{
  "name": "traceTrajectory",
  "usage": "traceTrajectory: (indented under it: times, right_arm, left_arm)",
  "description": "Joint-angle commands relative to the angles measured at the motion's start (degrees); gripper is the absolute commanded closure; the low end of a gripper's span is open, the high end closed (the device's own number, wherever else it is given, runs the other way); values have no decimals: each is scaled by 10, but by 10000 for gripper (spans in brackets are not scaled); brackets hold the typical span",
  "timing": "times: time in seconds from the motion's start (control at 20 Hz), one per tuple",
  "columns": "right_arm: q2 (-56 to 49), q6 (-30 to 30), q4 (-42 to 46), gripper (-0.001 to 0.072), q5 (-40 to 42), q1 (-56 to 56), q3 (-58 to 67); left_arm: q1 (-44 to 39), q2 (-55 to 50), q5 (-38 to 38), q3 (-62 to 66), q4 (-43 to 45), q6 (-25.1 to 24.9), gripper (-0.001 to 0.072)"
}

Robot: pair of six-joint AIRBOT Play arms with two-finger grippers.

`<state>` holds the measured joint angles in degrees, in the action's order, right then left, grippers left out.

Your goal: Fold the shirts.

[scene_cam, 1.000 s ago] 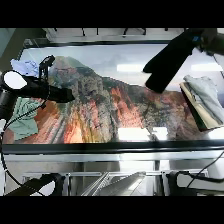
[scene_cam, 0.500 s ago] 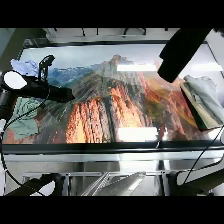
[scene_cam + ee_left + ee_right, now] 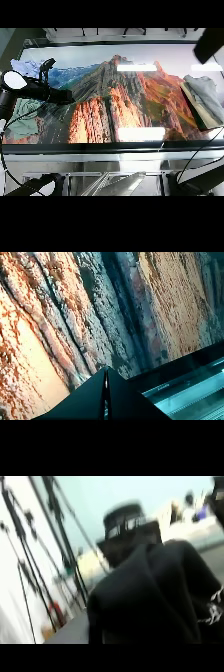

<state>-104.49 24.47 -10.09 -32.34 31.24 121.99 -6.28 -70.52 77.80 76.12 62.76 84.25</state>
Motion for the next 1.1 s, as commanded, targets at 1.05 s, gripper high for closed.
traceTrajectory:
  times: [1.05]
  right_arm:
    - [134, 716, 790, 694, -716, 254, -70]
  left_arm:
    - [0, 0, -129, 0, 2, -88, 690]
